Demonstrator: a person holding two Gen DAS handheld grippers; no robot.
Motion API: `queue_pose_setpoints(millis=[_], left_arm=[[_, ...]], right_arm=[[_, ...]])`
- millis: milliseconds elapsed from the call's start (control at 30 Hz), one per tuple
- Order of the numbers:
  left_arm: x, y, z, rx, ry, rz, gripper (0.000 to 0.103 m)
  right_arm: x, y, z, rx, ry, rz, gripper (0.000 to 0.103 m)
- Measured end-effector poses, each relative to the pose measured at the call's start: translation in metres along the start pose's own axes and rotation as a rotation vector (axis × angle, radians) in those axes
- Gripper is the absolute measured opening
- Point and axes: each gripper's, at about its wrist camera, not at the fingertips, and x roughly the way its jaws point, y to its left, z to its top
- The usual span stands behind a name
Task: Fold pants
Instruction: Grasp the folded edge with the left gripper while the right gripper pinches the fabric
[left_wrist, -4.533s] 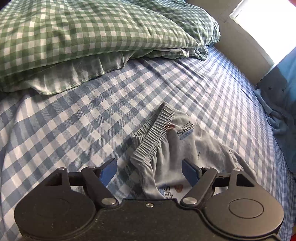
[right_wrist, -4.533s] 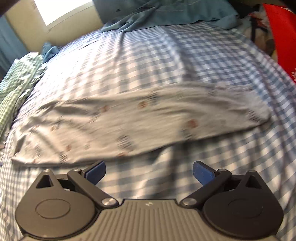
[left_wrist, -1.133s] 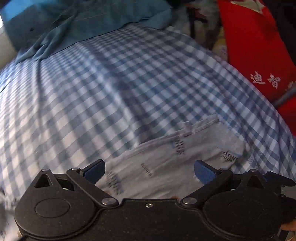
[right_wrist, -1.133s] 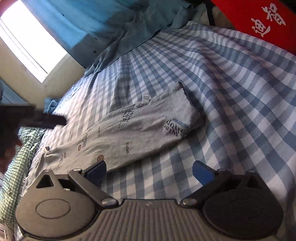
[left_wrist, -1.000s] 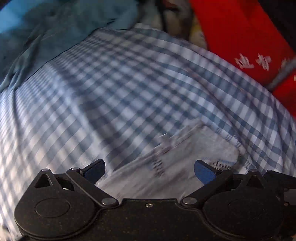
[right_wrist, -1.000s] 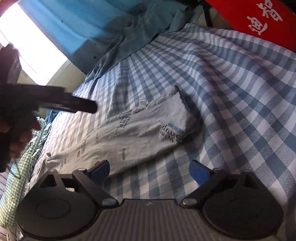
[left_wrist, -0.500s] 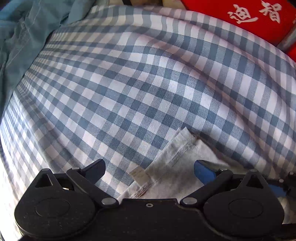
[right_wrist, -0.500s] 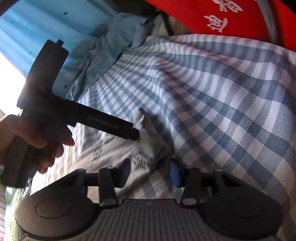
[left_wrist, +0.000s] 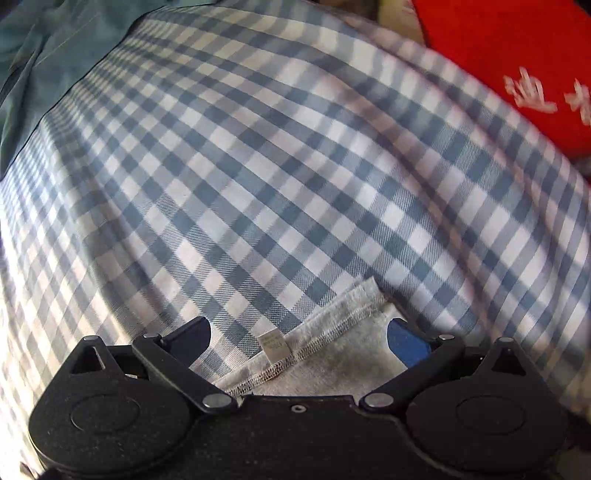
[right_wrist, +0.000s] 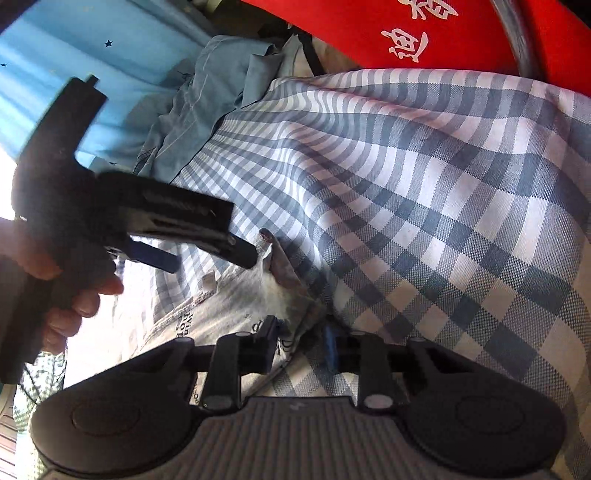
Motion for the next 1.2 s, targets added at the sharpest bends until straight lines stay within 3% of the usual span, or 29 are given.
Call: queue_pose_setpoints(millis=[67,233,400,767,900,1000,1200], left_arm=[[-0.006,0.007,0.003,-0.06,0.012,-0.037,0.102],[-0.024,0.026,0.002,-0.228,0.03,-0.245,0.091],[-0.036,0.018,0.001,-0.238,0.063,-0.334,0.088],[-0.039,-0.014,-0.004,-0.023,0.156,-0.137,0.087],[-0.033,-0.017,-0.01,0.032,0.172,-0.025,0.078],[-0.032,-0.01,-0.013,-0.003,0.175,0.032,0.058],[-0.047,0.016,-0.023,-0.164,0.132,-0.061,0.018]], right_arm=[[-0.001,0.005,-0.001,-0.036,-0.022,-0.013,0.013],[-0.012,0.033,-0.008,-0.248,-0.097,-0.061,0.008],[-0.019,0.076,-0.021,-0.509,-0.152,-0.116,0.007],[-0.015,0.143,-0.046,-0.874,-0.155,-0.161,0.006],[-0.015,0.153,-0.054,-0.919,-0.148,-0.152,0.007],[-0.018,0.157,-0.059,-0.932,-0.151,-0.142,0.006],[-0.024,0.158,-0.063,-0.917,-0.152,-0.134,0.006]])
